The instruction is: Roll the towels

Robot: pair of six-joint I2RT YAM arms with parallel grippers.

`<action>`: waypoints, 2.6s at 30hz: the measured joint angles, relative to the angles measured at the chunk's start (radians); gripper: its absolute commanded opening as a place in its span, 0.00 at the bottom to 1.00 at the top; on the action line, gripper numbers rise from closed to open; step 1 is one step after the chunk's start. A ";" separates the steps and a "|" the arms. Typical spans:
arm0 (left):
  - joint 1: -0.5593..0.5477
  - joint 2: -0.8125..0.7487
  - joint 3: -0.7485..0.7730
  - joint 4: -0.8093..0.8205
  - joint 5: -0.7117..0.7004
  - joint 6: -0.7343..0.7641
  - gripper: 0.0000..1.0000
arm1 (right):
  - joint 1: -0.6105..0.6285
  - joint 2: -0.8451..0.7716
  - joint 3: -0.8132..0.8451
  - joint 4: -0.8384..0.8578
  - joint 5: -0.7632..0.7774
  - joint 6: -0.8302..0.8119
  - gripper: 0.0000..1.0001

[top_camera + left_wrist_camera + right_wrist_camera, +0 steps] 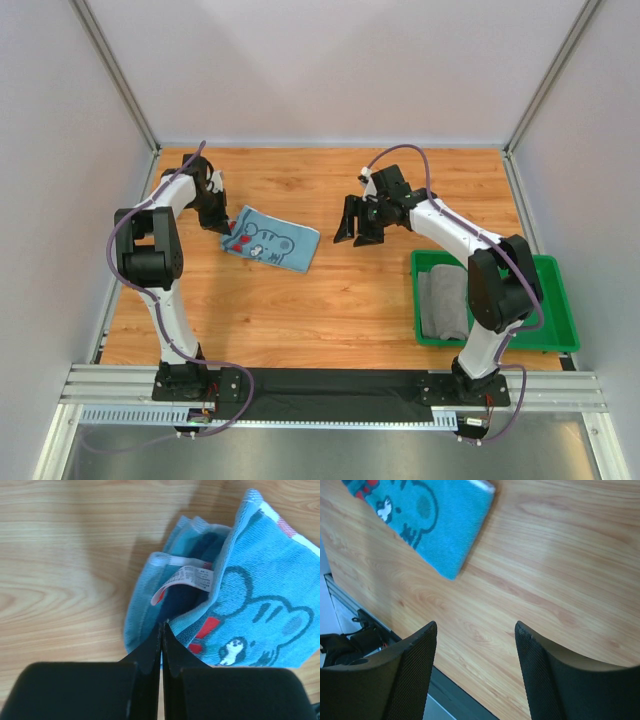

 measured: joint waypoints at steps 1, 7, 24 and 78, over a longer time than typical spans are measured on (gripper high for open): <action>0.004 -0.001 0.000 0.000 -0.014 -0.001 0.00 | 0.013 0.010 0.014 0.001 -0.012 -0.004 0.66; 0.018 -0.009 0.000 -0.015 -0.101 -0.021 0.00 | 0.112 0.125 0.159 0.006 -0.072 -0.021 0.66; 0.021 -0.216 -0.034 -0.165 -0.494 -0.144 0.41 | 0.158 0.543 0.375 0.238 -0.320 0.145 0.56; -0.763 -0.096 -0.093 -0.030 -0.613 -0.198 0.38 | -0.004 -0.307 -0.250 0.068 0.193 0.072 0.71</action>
